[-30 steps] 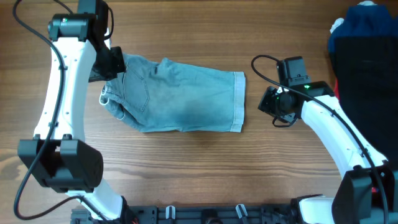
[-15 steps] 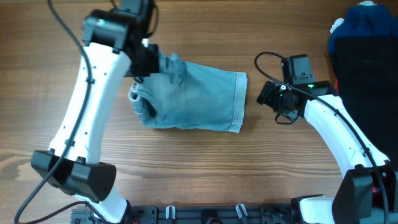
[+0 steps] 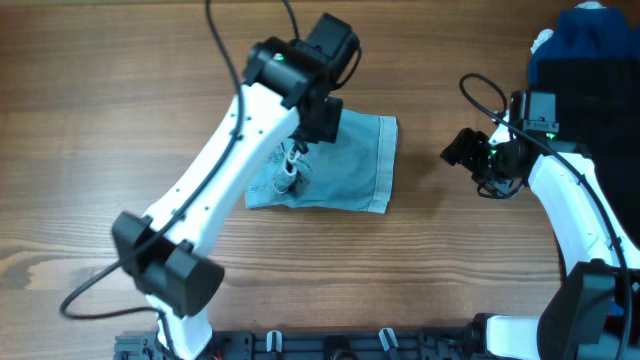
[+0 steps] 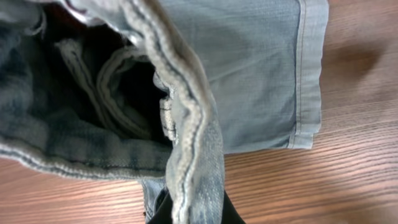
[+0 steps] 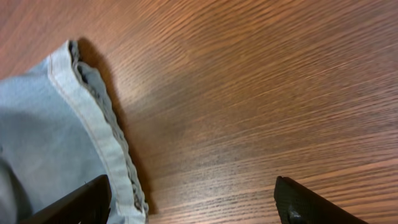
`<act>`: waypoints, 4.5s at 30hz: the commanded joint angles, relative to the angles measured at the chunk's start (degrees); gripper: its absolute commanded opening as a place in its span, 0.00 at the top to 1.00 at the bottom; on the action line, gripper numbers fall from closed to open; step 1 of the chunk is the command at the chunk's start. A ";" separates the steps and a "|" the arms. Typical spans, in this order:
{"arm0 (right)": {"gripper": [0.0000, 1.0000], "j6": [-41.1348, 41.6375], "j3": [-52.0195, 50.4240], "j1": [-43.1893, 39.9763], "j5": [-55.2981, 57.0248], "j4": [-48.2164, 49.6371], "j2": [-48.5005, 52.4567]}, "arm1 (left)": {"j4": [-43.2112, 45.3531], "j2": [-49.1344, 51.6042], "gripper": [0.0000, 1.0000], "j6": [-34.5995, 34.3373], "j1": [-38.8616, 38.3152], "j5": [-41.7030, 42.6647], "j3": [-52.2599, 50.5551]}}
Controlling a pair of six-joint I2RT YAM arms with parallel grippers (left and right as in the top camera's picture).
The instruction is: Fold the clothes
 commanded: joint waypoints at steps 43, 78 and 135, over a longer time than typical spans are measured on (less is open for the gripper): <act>0.77 1.88 -0.46 11.39 -3.58 9.86 18.88 | 9.75 6.56 0.96 -3.76 3.04 15.87 1.44; 0.66 0.57 0.09 13.92 -2.62 13.55 23.43 | 5.92 2.91 0.96 -0.44 -2.36 18.47 1.42; 0.92 -8.74 18.56 12.26 -11.50 5.09 33.00 | 24.61 20.90 0.96 7.37 20.09 25.07 -17.84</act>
